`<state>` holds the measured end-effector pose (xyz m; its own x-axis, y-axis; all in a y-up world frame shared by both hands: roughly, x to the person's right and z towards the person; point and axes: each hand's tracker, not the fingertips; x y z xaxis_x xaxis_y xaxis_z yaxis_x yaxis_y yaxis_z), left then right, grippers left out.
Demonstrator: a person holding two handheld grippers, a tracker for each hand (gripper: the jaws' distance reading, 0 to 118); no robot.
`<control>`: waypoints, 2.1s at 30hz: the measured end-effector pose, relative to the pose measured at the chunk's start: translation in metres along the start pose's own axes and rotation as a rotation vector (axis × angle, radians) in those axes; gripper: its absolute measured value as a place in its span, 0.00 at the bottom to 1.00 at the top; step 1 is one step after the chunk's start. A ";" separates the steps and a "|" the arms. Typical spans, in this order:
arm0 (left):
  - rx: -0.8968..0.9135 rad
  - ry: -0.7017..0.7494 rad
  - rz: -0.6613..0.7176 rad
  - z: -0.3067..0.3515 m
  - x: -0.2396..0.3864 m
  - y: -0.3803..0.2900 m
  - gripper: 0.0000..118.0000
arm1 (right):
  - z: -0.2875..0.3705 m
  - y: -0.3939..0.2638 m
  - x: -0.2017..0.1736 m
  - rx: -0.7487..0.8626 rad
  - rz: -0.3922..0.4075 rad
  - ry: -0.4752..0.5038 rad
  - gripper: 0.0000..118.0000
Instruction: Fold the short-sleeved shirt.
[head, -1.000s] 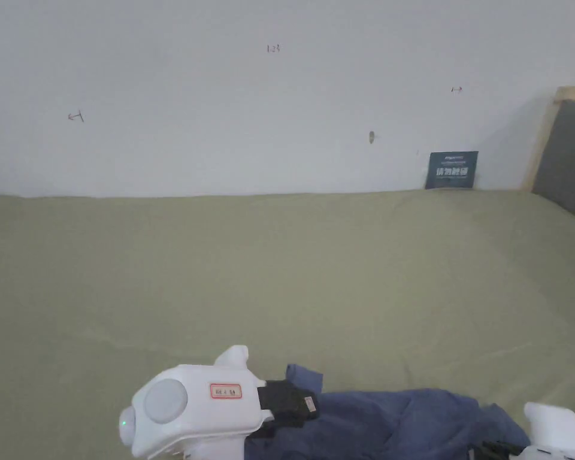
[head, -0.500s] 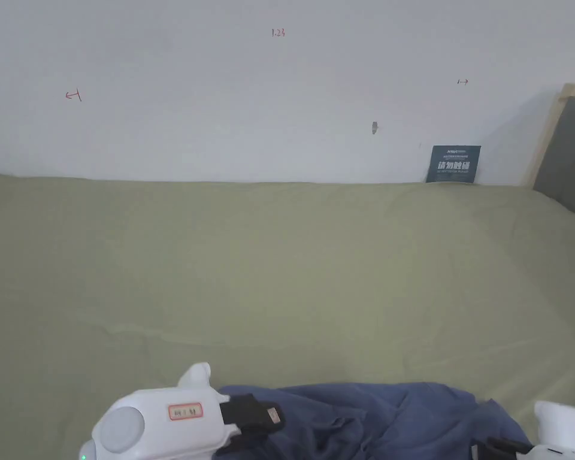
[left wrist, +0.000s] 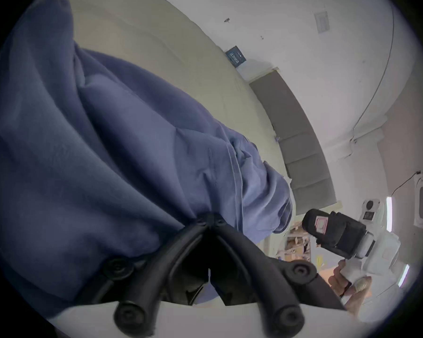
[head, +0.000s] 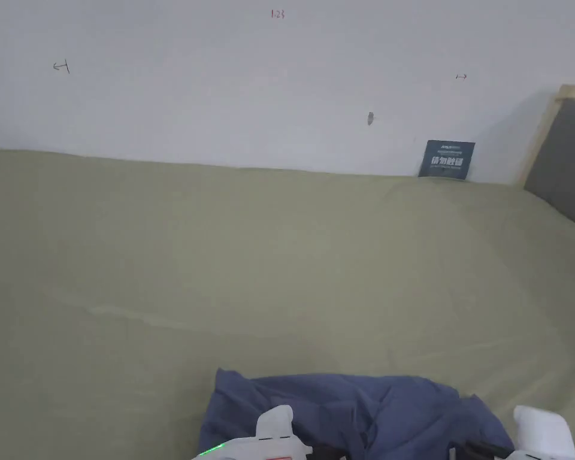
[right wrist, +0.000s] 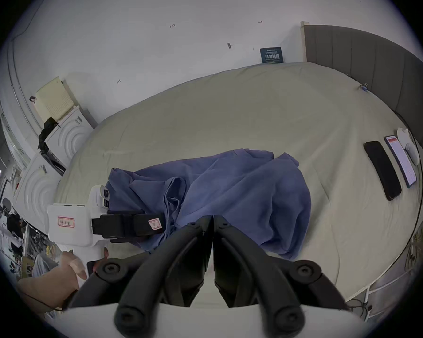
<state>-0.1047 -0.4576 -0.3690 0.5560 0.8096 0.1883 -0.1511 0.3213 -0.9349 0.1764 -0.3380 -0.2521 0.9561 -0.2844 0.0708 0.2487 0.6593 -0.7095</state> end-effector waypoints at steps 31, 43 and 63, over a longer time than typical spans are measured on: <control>-0.061 -0.151 0.139 0.101 -0.089 0.083 0.61 | -0.008 0.003 -0.014 -0.035 0.041 0.000 0.06; 0.140 0.020 0.153 0.174 -0.085 0.093 0.10 | -0.025 0.007 -0.057 -0.044 0.051 -0.081 0.06; 0.207 0.178 -0.067 0.259 0.014 0.108 0.10 | -0.037 0.000 -0.089 -0.078 0.096 -0.026 0.06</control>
<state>-0.3256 -0.2843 -0.3896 0.7024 0.6900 0.1748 -0.2629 0.4796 -0.8372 0.0854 -0.3387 -0.2844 0.9789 -0.2034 0.0175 0.1438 0.6261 -0.7664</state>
